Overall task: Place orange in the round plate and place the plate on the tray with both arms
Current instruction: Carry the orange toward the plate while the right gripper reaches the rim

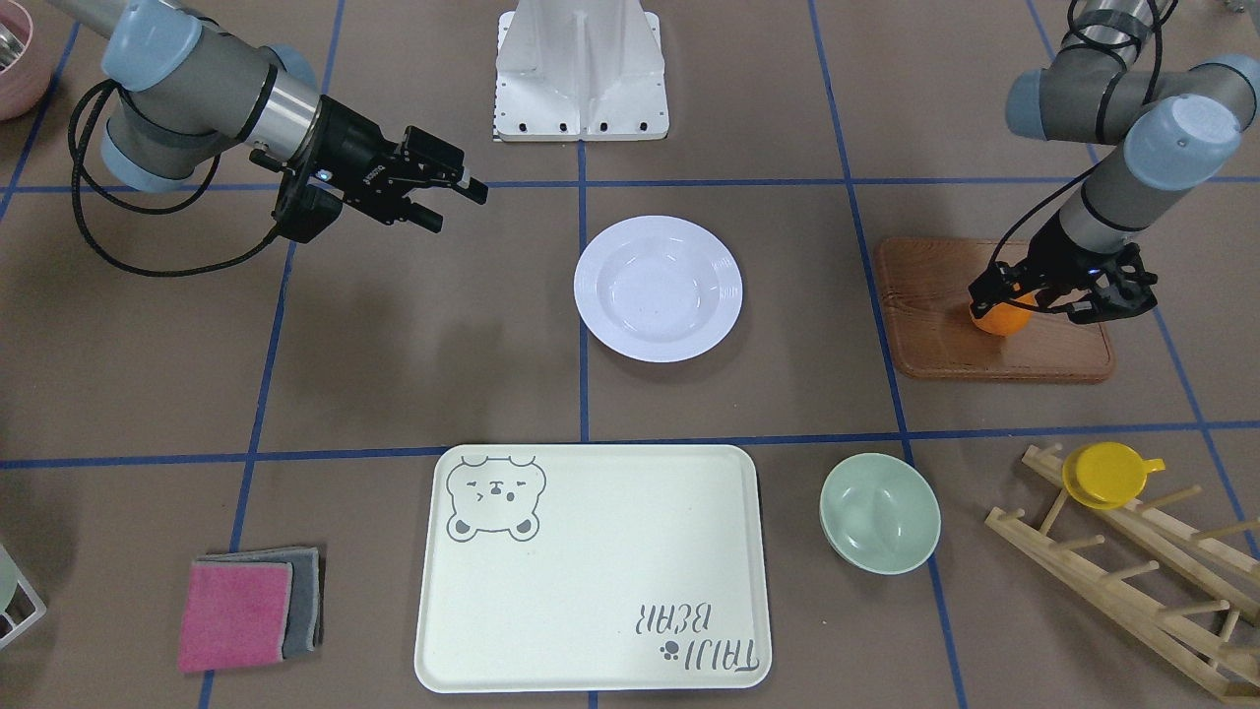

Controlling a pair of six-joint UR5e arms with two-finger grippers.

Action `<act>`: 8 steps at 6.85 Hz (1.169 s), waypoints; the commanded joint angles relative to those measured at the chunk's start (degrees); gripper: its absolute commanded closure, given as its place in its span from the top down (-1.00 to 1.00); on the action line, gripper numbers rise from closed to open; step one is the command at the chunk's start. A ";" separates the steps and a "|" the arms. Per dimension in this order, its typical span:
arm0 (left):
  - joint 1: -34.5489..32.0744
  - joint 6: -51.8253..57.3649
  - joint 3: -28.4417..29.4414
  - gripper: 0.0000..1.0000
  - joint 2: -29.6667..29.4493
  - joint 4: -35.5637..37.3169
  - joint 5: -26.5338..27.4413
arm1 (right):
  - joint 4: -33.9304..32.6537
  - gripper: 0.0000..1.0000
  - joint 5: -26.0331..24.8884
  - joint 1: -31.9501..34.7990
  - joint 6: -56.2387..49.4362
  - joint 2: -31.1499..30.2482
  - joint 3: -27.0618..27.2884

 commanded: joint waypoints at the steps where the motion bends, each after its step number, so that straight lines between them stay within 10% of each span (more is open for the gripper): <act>1: 0.75 -0.48 0.83 0.94 0.16 -0.69 0.02 | 0.07 0.98 -0.11 -0.10 0.04 -0.09 0.12; 4: 0.84 -1.61 0.67 0.46 -0.10 -0.51 -0.24 | 0.24 0.98 -2.03 -1.41 -0.22 0.17 0.12; 8: 0.93 -5.91 -4.85 0.42 -9.37 11.02 -1.21 | 5.17 0.95 -12.83 -6.42 -0.74 5.95 -5.03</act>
